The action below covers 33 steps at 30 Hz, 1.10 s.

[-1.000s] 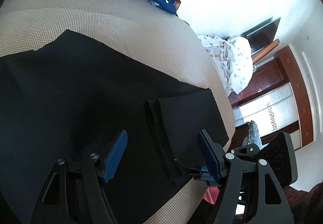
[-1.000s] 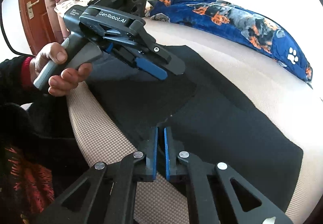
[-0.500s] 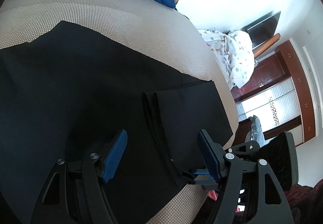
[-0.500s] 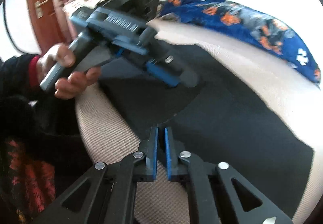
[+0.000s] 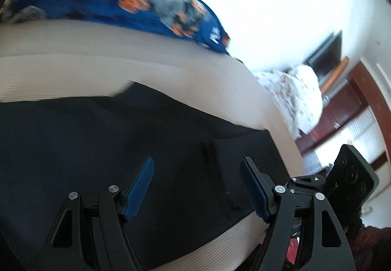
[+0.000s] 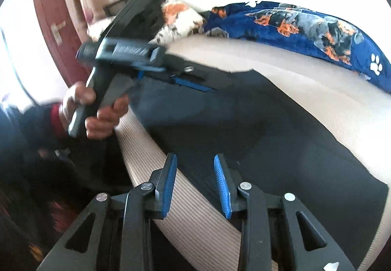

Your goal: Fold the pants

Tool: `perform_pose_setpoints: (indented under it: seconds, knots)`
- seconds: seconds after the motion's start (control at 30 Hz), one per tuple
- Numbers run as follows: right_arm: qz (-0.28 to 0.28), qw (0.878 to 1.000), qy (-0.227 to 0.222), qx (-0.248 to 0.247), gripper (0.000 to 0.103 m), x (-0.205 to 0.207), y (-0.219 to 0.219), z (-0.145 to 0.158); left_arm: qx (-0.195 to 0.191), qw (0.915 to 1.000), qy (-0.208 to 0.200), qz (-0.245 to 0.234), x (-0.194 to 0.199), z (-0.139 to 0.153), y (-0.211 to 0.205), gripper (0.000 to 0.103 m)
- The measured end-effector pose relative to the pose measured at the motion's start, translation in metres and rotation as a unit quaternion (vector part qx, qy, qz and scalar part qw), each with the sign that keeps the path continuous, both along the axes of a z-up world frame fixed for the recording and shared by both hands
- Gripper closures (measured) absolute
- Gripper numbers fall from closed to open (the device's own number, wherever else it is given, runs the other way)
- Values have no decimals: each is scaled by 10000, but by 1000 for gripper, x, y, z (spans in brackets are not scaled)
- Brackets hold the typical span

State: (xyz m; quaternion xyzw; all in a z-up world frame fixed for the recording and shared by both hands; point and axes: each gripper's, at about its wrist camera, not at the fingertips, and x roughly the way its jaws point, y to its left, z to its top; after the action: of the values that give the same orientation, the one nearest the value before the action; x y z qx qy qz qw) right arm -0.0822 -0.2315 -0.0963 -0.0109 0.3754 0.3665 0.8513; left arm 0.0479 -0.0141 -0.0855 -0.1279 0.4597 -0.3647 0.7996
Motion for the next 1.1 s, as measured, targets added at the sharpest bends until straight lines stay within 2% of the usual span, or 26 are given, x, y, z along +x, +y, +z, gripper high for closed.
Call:
perform_pose_setpoints:
  seconds: [0.1, 0.23, 0.33, 0.47, 0.53, 0.63, 0.8, 1.0, 1.07, 1.1]
  knots:
    - [41, 9979, 269, 585, 71, 13, 11, 6, 86, 9986, -85, 510, -8, 5, 45, 30]
    - [156, 9942, 397, 985, 65, 23, 33, 10, -95, 9911, 154, 1322, -18, 2, 125, 30]
    - [286, 9924, 427, 1117, 56, 26, 53, 9, -353, 9788, 656, 1906, -26, -12, 191, 30]
    - [418, 9903, 566, 1195, 55, 26, 71, 2, -950, 9600, 1311, 2285, -42, -40, 251, 30]
    - [451, 9902, 610, 1175, 54, 25, 77, -2, -1164, 9566, 1499, 2209, -49, -50, 262, 30]
    - [441, 9884, 768, 1236, 54, 26, 81, -10, -1189, 9594, 1678, 1928, -43, -59, 255, 30]
    - [391, 9865, 889, 1320, 54, 29, 84, -13, -1271, 9510, 2049, 1934, -27, -76, 244, 30]
    - [379, 9859, 865, 1378, 50, 29, 84, -9, -1312, 9276, 2688, 2237, -11, -79, 246, 30]
    - [380, 9849, 891, 1436, 48, 29, 85, -11, -1431, 9173, 2882, 2345, -2, -82, 246, 28]
    - [379, 9846, 904, 1450, 48, 29, 85, -12, -1526, 9150, 2903, 2348, 2, -82, 246, 28]
